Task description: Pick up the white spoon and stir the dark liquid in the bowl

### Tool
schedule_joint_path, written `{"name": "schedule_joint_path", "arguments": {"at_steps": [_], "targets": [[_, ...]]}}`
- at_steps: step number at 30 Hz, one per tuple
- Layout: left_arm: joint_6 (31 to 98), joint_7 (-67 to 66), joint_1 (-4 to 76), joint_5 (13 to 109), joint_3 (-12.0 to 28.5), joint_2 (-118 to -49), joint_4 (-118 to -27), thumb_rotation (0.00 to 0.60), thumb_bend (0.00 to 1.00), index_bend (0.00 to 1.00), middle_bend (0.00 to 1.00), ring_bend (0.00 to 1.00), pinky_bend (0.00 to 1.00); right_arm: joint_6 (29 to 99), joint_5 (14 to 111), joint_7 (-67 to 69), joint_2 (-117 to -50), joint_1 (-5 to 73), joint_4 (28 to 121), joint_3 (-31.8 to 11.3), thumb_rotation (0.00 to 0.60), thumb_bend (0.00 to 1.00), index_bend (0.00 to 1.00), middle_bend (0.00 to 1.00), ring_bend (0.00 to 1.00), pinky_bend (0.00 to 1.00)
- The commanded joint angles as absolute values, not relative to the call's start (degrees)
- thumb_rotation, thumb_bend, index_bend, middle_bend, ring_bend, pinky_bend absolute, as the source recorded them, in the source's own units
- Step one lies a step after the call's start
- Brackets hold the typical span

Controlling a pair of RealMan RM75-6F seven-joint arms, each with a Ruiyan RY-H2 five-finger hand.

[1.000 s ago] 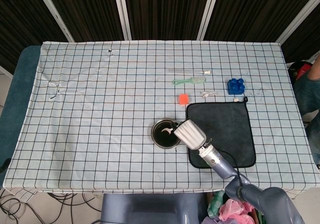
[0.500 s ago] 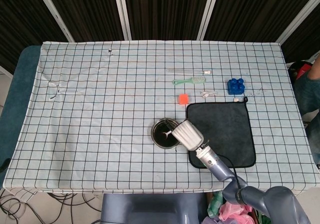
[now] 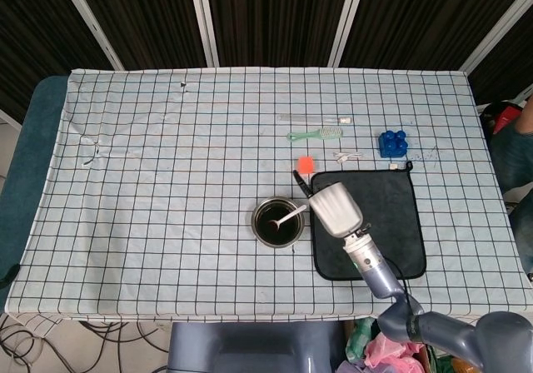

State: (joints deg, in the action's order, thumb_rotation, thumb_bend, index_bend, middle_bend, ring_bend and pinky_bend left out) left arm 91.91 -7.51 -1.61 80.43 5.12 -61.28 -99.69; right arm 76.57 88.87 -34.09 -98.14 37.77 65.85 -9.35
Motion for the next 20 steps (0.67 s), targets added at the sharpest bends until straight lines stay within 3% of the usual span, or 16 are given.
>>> {"name": "schedule_joint_path", "arguments": {"at_steps": [1,5,11,20], "targets": [[91.67,-7.43,-1.51,80.57,4.99,-61.21,-99.74,0.600,0.19,0.09,0.01,0.00,0.00,75.78,81.42,-33.75,-89.11,32.97,78.14,-11.95,0.600,0.26,0.14,0.47,0.60,0.73],[91.33,-7.06,-1.34,81.17,4.72,-61.03,-99.65,0.600,0.19,0.09,0.01,0.00,0.00,73.41,73.93,-29.38,-77.92,28.20,92.19,-12.88,0.600,0.26,0.14,0.35,0.43,0.59],[90.84,-5.19,-1.07,81.89,4.57,-60.52,-99.07,0.600,0.19,0.09,0.01,0.00,0.00,73.25,73.25,-17.32,-66.00,21.25,99.64,-9.76,0.600,0.26,0.12,0.28,0.34,0.46],[88.64,-2.60,-0.09,82.35,4.20,-59.77,-98.20,0.600,0.19,0.09,0.01,0.00,0.00,82.52,77.74,-14.48,-63.30,12.11,98.52,-3.99,0.600,0.26,0.11,0.26,0.31,0.41]]}}
